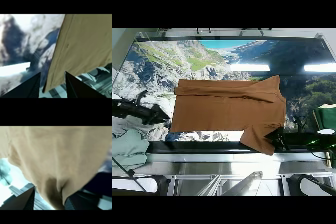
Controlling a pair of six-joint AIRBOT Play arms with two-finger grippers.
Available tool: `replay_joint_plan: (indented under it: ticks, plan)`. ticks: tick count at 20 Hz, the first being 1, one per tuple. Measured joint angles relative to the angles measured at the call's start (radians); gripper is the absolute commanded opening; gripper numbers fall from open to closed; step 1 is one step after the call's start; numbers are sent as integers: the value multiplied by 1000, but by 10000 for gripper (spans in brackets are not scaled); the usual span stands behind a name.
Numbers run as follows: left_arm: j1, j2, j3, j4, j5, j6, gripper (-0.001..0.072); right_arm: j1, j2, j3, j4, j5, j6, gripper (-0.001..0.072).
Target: Fold the shirts.
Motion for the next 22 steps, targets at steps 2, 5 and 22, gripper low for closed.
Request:
replay_joint_plan:
  ticks: [2,5,22]
  plan:
    - [-36,-27,-14,-16,12,0,288,10,-7,-2,43,-23,-31,450]
    - [-106,-86,2,-32,5,-6,281,16,-11,-3,73,-56,-55,322]
    - [-114,-158,82,11,-235,-21,18,-190,26,-2,31,159,-158,28]
